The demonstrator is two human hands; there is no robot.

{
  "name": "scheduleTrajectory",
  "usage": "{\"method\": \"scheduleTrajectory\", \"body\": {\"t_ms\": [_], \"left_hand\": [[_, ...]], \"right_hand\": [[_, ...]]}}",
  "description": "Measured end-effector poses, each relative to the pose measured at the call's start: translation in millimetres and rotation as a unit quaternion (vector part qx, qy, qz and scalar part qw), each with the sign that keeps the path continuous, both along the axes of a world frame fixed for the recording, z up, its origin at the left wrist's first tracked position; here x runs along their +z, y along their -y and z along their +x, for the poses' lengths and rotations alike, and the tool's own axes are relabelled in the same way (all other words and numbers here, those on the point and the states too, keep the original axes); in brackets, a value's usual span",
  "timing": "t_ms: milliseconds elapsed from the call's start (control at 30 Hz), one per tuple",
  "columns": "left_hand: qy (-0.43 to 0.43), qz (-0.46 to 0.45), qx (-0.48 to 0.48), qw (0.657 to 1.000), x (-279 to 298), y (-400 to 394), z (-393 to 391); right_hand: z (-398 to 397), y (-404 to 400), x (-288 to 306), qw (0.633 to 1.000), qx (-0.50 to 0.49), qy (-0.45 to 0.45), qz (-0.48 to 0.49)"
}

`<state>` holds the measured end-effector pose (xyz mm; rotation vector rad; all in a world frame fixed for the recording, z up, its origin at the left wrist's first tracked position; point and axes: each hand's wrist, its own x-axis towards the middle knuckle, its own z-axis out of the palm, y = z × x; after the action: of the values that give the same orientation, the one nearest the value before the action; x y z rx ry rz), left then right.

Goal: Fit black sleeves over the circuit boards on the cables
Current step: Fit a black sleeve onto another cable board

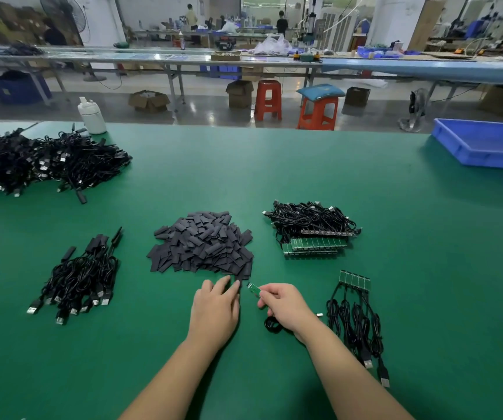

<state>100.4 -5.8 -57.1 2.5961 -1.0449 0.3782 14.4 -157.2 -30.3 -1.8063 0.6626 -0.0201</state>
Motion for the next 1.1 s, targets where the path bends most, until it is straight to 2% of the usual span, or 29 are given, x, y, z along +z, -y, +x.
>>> {"method": "scheduleTrajectory", "body": {"t_ms": [100, 167, 300, 400, 500, 600, 700, 867, 1100], "left_hand": [[0.049, -0.004, -0.029, 0.998, 0.1, -5.9, 4.6], [0.044, -0.002, -0.021, 0.999, 3.9, -9.4, 8.8], [-0.08, 0.011, 0.045, 0.996, 12.5, -10.7, 14.4], [-0.178, -0.028, 0.094, 0.979, 16.1, -9.3, 16.2], [-0.247, -0.016, 0.15, 0.957, 21.5, -10.5, 20.6], [-0.299, 0.009, 0.145, 0.943, 28.5, -10.3, 26.3], [-0.275, 0.034, 0.089, 0.957, 30.1, -10.9, 25.5], [-0.26, -0.011, 0.028, 0.965, 26.6, -19.8, 22.5], [-0.214, 0.073, -0.047, 0.973, 16.4, -29.7, 29.9]], "right_hand": [[0.9, 0.9, 0.0, 1.0, 0.001, -0.013, -0.013], [0.9, 1.2, 0.5, 1.0, 0.007, -0.018, -0.02], [-0.2, 1.9, 1.8, 0.999, 0.023, -0.021, -0.026], [-1.3, 1.3, 2.9, 0.999, 0.03, -0.019, -0.019], [-1.8, 1.2, 3.6, 0.999, 0.037, -0.021, -0.011], [-2.3, 0.9, 4.1, 0.999, 0.043, -0.022, -0.007], [-4.0, 1.0, 5.6, 0.998, 0.051, -0.024, -0.012], [-4.7, 2.5, 6.0, 0.998, 0.056, -0.021, -0.005], [-2.0, 2.3, 8.8, 0.998, 0.058, -0.034, 0.018]]}}
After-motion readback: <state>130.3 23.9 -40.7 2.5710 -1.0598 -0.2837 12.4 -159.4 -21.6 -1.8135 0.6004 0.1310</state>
